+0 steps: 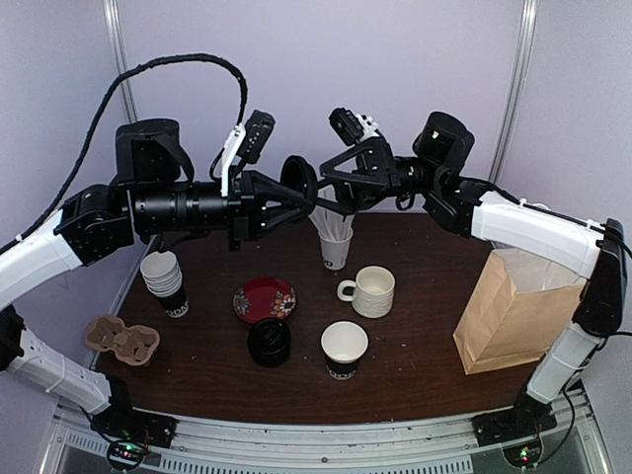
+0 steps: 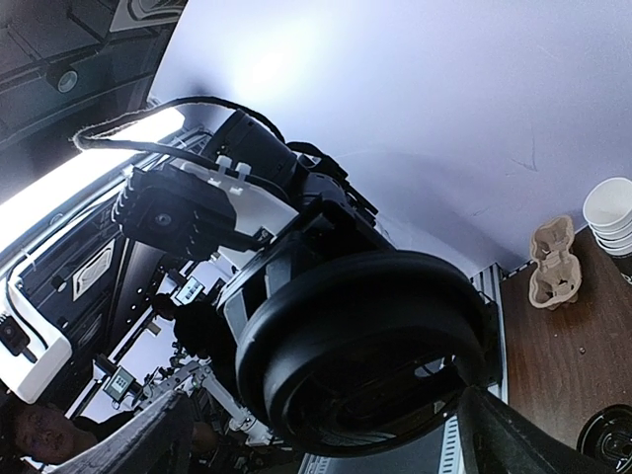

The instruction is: Pack the takeout coffee

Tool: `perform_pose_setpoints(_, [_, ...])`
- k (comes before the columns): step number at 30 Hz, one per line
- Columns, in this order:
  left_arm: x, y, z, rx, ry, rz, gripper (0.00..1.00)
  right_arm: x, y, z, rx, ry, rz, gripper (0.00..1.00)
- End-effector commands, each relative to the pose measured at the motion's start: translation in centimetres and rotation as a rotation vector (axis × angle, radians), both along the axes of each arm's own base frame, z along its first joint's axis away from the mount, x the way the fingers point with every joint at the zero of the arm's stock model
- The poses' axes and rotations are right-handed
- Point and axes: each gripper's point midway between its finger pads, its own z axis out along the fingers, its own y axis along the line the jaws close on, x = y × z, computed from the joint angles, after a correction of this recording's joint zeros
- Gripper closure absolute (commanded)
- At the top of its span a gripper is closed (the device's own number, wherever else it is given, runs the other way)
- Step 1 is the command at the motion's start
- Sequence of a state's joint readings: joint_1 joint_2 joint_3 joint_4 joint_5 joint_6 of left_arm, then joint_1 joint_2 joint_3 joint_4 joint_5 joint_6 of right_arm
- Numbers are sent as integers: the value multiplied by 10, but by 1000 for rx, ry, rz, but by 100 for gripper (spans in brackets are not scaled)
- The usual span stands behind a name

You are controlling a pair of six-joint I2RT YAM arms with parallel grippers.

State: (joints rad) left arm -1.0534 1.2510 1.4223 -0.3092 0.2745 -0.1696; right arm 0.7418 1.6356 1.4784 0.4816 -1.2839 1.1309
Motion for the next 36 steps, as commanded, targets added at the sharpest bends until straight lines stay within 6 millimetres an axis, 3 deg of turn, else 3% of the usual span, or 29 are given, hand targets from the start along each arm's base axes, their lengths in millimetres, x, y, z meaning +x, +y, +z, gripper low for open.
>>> perform_pose_setpoints(1, [-5,1,20,-71,-40,-27,89,-2,5,-6,0,2,20,4])
perform_pose_setpoints(11, [-7,-1,20,-78,-36,-44,88,-2,10,-10,3,21,31,13])
perform_pose_setpoints(18, [-6,-2,16,-66,-29,-43,87,-3,11,-8,15,23,41,25])
perform_pose_setpoints(20, [-3,-2,13,-54,-25,-24,80,-4,11,-8,17,17,43,27])
perform_pose_setpoints(23, [8,3,5,-24,-17,44,62,-1,9,-12,3,-4,33,30])
perform_pose_setpoints(28, [23,22,-20,71,-1,176,38,20,-1,-43,-115,-92,-59,32])
perform_pose_setpoints(30, [27,33,-35,150,1,221,35,26,-11,-73,-254,-134,-107,32])
perform_pose_setpoints(36, [72,89,-95,457,49,587,31,29,-48,-136,-616,-585,-156,31])
